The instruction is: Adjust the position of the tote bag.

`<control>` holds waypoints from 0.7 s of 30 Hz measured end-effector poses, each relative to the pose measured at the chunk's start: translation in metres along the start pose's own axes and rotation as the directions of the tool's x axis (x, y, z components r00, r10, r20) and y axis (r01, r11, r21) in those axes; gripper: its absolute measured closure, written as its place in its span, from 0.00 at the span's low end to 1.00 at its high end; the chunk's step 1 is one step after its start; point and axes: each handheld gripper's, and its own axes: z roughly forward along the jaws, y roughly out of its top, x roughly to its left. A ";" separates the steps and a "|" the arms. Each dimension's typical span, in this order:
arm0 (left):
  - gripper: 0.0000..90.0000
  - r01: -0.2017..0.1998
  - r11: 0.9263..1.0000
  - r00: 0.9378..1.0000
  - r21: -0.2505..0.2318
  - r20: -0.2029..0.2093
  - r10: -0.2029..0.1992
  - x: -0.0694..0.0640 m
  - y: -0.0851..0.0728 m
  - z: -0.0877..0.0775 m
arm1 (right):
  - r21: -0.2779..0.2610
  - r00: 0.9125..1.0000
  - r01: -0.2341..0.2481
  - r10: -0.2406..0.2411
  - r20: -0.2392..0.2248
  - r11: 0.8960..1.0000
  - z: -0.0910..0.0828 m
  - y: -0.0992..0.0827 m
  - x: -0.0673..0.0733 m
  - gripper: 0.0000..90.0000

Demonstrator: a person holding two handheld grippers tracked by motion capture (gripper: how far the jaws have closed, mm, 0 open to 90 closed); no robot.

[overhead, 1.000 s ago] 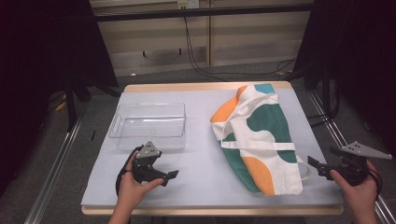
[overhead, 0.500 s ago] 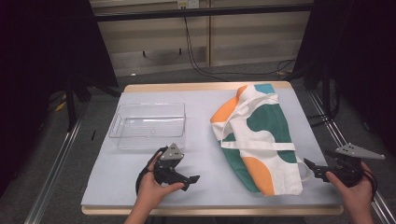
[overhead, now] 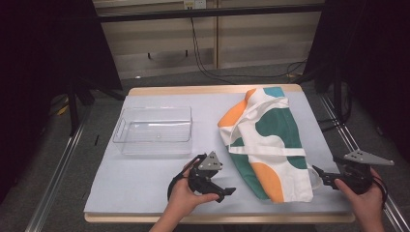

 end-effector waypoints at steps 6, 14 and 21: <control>0.16 -0.028 0.999 1.000 0.024 -0.001 0.028 -0.002 0.003 0.008 | 0.022 1.000 0.021 -0.020 -0.022 1.000 0.005 0.000 0.006 0.14; 0.20 -0.047 0.998 0.999 0.039 0.021 0.046 -0.009 0.006 0.018 | 0.030 0.993 0.089 -0.086 -0.083 0.996 0.010 -0.002 0.018 0.42; 0.20 -0.043 0.999 0.999 0.019 0.022 0.042 -0.012 0.005 0.018 | 0.044 0.972 0.167 -0.157 -0.175 0.985 0.019 -0.002 0.035 0.77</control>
